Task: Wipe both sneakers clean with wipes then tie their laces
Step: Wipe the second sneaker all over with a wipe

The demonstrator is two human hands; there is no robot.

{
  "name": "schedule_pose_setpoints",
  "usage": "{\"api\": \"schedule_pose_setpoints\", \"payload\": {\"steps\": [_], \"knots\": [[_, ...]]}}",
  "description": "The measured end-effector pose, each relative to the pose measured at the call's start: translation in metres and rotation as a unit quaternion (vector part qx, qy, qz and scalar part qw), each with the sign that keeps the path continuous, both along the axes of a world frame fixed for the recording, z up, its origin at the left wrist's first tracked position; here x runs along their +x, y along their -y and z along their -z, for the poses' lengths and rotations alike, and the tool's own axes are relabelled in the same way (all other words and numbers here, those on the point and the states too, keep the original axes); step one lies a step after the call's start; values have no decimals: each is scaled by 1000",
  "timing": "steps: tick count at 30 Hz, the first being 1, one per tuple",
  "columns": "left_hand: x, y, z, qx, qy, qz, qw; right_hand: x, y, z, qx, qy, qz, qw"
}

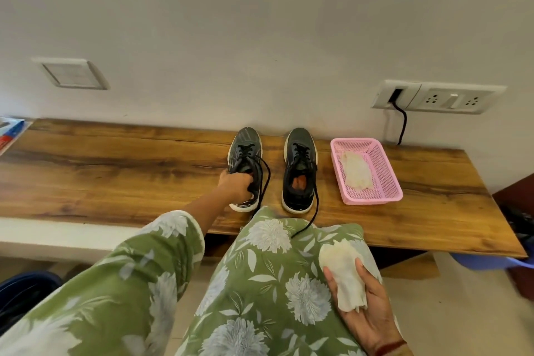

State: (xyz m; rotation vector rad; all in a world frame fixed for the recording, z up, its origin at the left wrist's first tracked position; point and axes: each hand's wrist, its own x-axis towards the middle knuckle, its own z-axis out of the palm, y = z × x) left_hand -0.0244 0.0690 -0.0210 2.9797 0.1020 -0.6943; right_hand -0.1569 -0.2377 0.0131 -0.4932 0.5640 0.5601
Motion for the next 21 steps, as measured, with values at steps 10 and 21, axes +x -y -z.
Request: {"api": "schedule_pose_setpoints", "payload": {"steps": [10,21], "knots": [[-41,-8,-80,-234,52,37,970,-4,-4,-8,-22,-8,20,1000],[-104,-12,-150,63,110,222,967,-12,-4,-10,-53,-36,-16,998]]}}
